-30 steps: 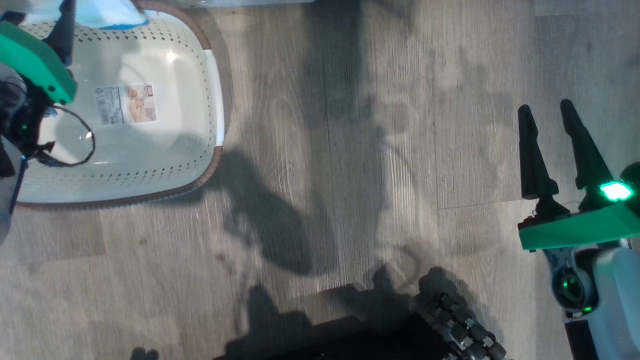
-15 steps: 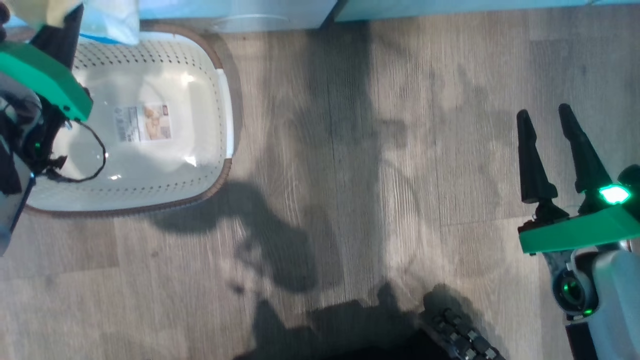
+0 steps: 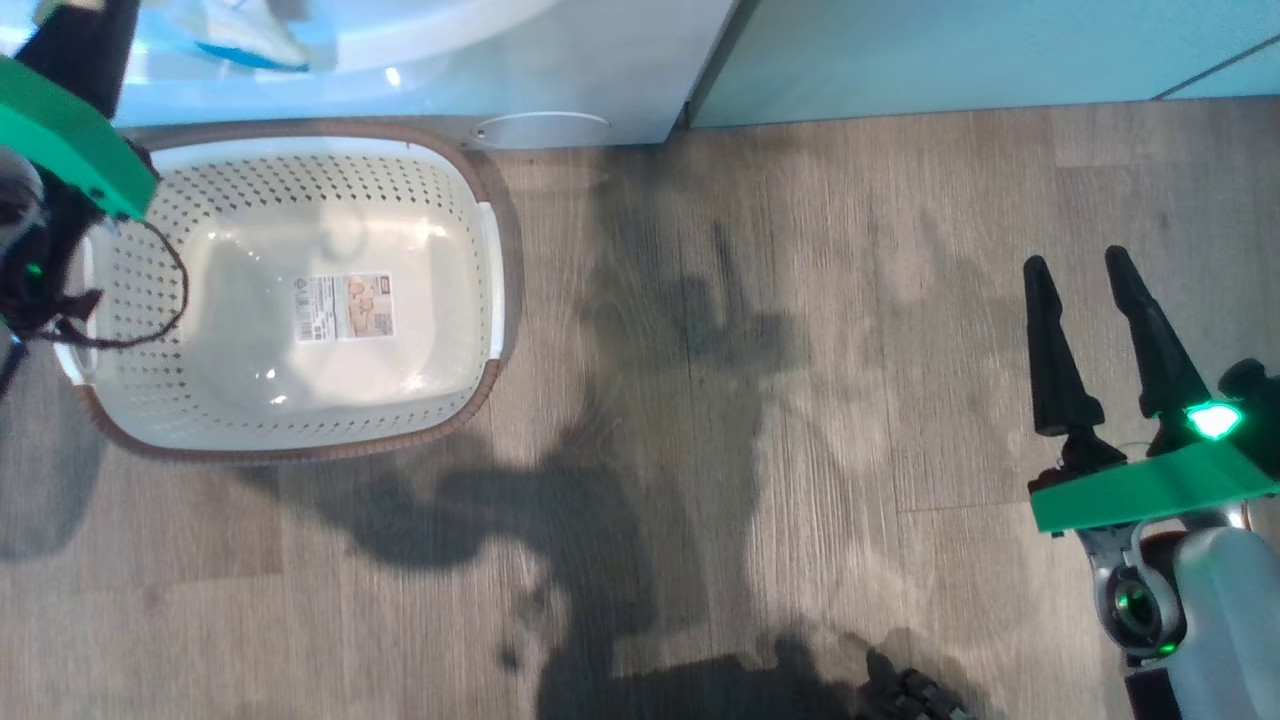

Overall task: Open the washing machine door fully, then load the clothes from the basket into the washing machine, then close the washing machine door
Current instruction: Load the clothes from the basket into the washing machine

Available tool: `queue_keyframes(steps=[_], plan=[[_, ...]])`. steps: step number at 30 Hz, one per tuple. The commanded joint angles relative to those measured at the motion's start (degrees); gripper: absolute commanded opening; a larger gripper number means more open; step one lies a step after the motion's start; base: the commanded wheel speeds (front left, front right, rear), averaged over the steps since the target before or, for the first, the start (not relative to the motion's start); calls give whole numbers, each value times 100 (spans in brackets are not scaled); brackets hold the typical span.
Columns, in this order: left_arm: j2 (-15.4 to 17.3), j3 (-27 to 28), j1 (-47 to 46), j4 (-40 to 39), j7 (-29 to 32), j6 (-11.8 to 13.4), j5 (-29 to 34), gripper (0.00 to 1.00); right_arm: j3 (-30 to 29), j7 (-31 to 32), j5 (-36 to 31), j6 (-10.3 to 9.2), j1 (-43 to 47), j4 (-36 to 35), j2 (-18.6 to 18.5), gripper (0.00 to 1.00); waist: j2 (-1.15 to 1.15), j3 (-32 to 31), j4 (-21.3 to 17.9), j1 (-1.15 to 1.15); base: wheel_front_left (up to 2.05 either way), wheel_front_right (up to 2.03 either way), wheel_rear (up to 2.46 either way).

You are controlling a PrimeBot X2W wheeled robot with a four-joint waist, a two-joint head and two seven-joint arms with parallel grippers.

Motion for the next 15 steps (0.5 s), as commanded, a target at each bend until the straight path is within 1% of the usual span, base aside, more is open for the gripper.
queue_keyframes(steps=[1, 6, 10, 15], plan=[[371, 310, -276, -164, 94, 41, -18, 0, 111, -54, 3, 25, 189, -125, -54, 100, 0, -41, 9, 1, 0, 0, 0], [476, 367, -793, -316, 534, 163, -17, 0, 158, -54, 26, 25, 155, -131, -36, 100, 0, 6, -61, 1, 0, 0, 0], [447, 434, -1277, -264, 840, 222, -58, 0, 147, -54, 69, 25, 96, -143, -17, 100, 0, 149, -160, 1, 0, 0, 0], [346, 388, -1903, -9, 1112, 224, 67, 0, 164, -54, 102, 25, 16, -140, 32, 100, 0, 358, -295, 1, 0, 0, 0]])
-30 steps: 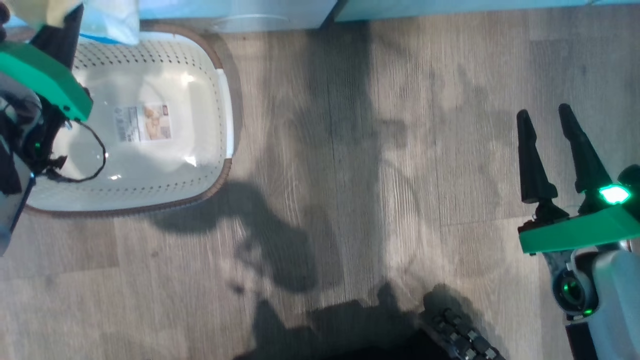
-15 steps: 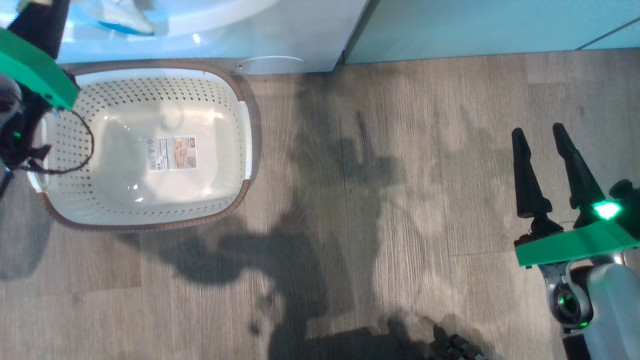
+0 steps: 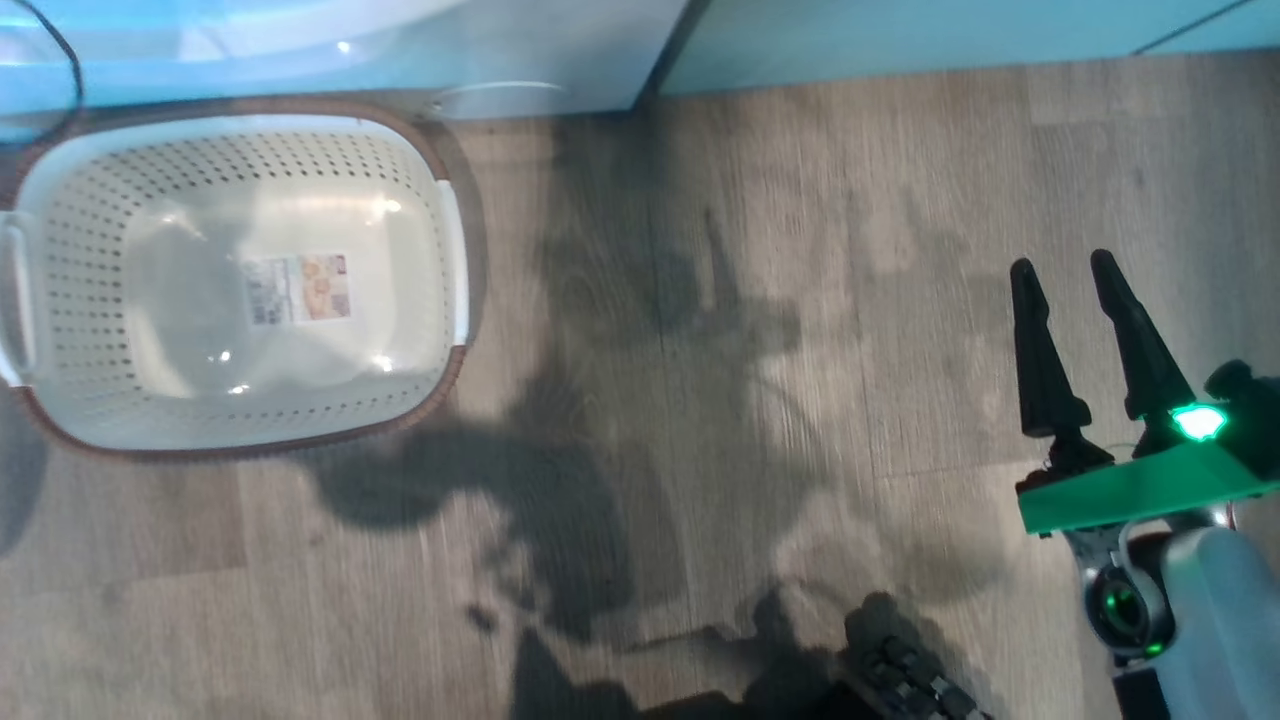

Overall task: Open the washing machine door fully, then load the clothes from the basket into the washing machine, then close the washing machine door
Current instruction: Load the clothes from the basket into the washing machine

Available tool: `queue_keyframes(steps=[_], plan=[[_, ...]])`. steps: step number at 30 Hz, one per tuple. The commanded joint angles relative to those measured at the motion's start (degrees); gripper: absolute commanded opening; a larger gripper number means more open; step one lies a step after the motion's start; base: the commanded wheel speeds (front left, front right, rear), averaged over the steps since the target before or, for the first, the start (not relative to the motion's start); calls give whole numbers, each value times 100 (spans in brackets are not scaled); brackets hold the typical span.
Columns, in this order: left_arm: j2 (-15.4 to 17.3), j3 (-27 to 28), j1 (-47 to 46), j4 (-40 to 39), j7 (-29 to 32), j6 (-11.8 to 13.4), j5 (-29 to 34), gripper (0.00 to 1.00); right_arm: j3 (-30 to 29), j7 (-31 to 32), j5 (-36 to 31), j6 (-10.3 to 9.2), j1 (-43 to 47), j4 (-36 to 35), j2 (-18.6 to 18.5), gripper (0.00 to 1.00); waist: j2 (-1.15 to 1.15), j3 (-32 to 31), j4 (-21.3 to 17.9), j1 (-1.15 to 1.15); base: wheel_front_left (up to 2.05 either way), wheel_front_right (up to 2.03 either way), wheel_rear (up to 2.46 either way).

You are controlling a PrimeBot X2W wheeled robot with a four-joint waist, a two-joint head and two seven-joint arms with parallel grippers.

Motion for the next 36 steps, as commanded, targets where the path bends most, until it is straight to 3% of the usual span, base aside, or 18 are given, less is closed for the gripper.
queue_keyframes(steps=[1, 15, 30, 36], plan=[[203, 207, -391, -24, 55, 7, 100, 0, 91, -54, 33, 25, -19, -159, -10, 100, 0, 118, -80, 0, 0, 0, 0], [-227, -63, -1877, 1216, 145, -58, 655, 0, 247, -54, 120, 25, -298, -151, 93, 100, 0, 696, -353, 0, 0, 0, 0], [-543, -57, -3327, 2573, -1077, 30, 1203, 0, 403, -54, 210, 25, -497, -124, 117, 100, 0, 1105, -582, 0, 0, 0, 0], [-622, 54, -3394, 2735, -1277, -10, 1228, 0, 403, -54, 235, 25, -517, -130, 118, 100, 0, 1145, -588, 0, 0, 0, 0]])
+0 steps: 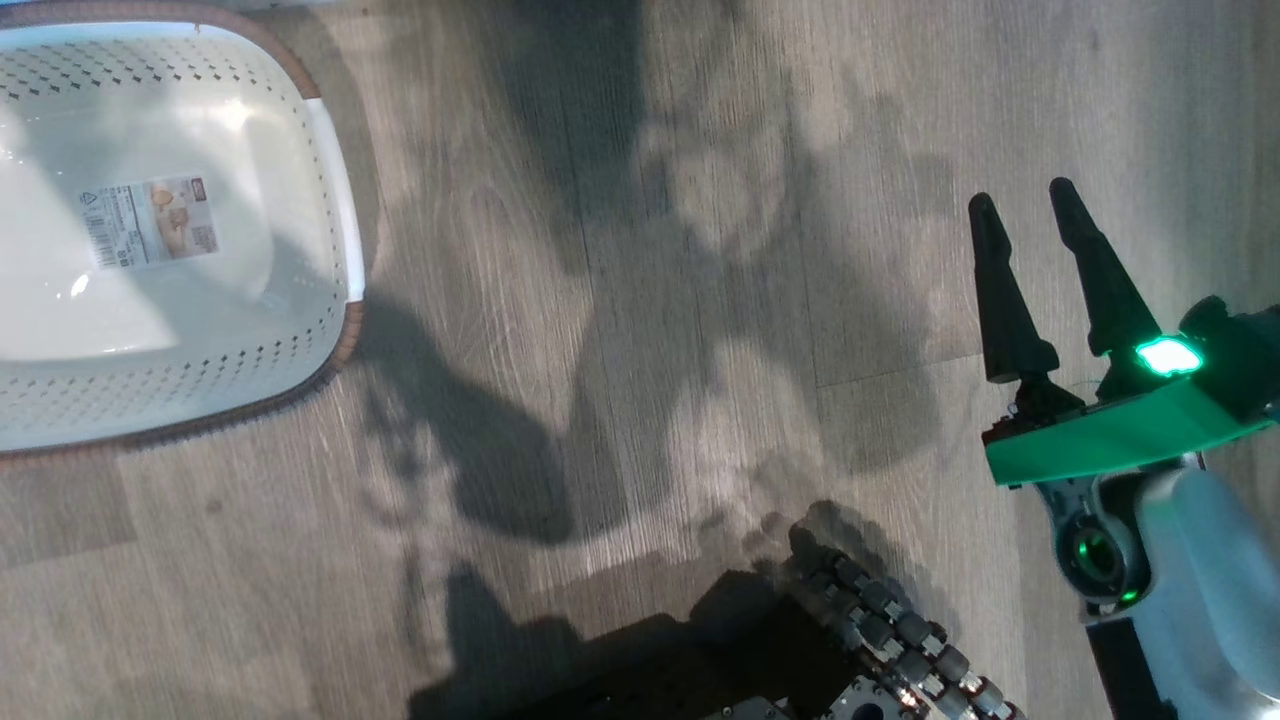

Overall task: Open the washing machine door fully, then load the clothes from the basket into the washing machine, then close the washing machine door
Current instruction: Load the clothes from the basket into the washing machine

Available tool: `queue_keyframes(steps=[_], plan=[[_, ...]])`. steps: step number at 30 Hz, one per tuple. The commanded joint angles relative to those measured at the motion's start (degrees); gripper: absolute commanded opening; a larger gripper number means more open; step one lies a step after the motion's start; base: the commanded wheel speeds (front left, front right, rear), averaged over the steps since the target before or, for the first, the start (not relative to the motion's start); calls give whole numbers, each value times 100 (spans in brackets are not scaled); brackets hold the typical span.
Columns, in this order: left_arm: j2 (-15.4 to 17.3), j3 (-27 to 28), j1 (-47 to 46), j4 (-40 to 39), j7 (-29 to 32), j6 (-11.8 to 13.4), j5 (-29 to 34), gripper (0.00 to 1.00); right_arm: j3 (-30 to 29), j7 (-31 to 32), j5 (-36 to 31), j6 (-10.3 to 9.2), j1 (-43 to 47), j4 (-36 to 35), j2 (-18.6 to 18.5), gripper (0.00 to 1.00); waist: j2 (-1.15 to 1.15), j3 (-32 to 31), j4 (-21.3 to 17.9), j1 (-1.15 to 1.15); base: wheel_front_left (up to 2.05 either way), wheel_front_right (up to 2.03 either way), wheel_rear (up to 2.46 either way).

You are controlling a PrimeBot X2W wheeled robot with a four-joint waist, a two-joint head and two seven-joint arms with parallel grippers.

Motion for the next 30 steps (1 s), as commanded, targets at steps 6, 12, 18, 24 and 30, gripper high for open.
queue_keyframes(steps=[6, 12, 18, 24, 30], plan=[[-69, 105, 25, 373, 115, -58, -142, 84, 45, -54, -12, 25, 76, -115, -14, 100, 0, -59, 51, 0, 0, 0, 0], [-218, 39, 195, 753, 528, -113, -258, 100, 21, -54, -63, 25, 120, -90, -14, 100, 0, -202, 108, 0, 0, 0, 0], [-295, 4, 572, 873, 648, -177, -405, 100, -32, -54, -115, 25, 220, -53, -14, 100, 0, -534, 202, 0, 0, 0, 0], [-330, 4, 1155, 865, 475, -203, -572, 100, -78, -54, -150, 25, 360, -34, -14, 100, 0, -928, 312, 0, 0, 0, 0], [-370, -23, 2109, 593, 214, -212, -820, 100, -175, -54, -188, 25, 596, -1, -63, 100, 0, -1464, 486, 0, 0, 0, 0]])
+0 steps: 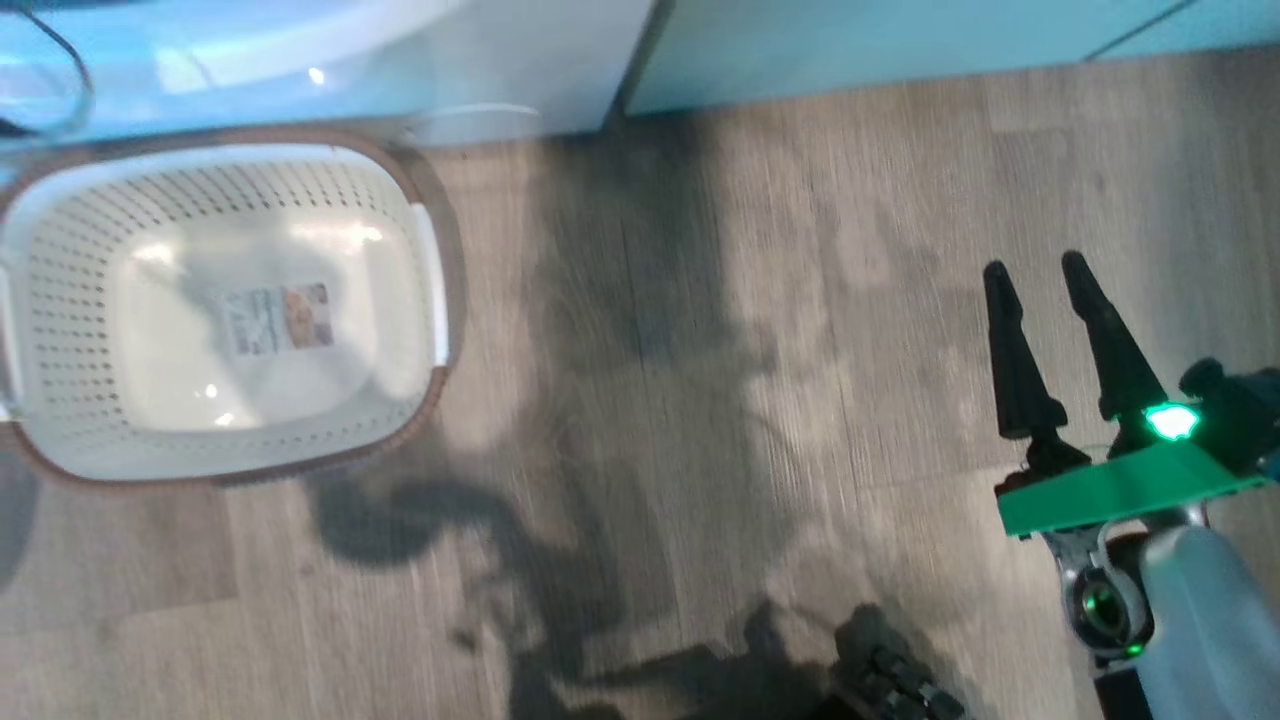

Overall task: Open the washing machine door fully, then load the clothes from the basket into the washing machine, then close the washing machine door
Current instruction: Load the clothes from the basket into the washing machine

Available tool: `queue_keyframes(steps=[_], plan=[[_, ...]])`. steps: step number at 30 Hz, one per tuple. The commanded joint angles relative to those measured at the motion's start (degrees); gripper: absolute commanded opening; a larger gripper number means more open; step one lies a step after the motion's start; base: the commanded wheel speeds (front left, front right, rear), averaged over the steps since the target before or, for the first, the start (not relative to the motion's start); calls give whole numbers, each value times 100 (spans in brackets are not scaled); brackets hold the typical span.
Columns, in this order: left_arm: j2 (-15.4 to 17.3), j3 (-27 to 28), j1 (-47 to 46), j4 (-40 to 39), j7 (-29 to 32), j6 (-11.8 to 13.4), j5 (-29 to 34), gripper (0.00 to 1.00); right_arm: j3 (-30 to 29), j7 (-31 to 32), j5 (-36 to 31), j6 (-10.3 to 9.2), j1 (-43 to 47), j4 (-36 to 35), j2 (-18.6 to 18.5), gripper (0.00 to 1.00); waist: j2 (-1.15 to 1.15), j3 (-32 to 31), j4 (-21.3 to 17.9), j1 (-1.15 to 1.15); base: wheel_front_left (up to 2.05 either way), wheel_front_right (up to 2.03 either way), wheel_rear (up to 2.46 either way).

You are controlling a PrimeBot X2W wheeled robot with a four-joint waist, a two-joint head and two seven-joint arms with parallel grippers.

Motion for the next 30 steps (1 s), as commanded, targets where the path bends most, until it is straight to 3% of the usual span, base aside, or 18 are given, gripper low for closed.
queue_keyframes(steps=[1, 10, 13, 23, 30], plan=[[186, 85, -30, -158, -69, -4, -47, 100, 31, -54, -46, 25, 150, -136, -69, 100, 0, -250, 132, 1, 0, 0, 0], [199, 365, 1487, -1059, -284, -6, -339, 100, -255, -54, -99, 25, 505, -135, -212, 100, 0, -973, 419, 1, 0, 0, 0], [233, 705, 2001, -1520, -287, 65, -206, 100, -328, -54, -125, 25, 599, -143, -259, 100, 0, -1172, 500, 1, 0, 0, 0], [224, 2175, 3984, -3250, -289, 632, 791, 100, -541, -54, -181, 25, 827, -162, -375, 100, 0, -1640, 752, 1, 0, 0, 0], [-62, 3008, 5049, -4051, -289, 678, 1190, 100, -648, -54, -206, 25, 981, -164, -386, 100, 0, -1887, 918, 1, 0, 0, 0]])
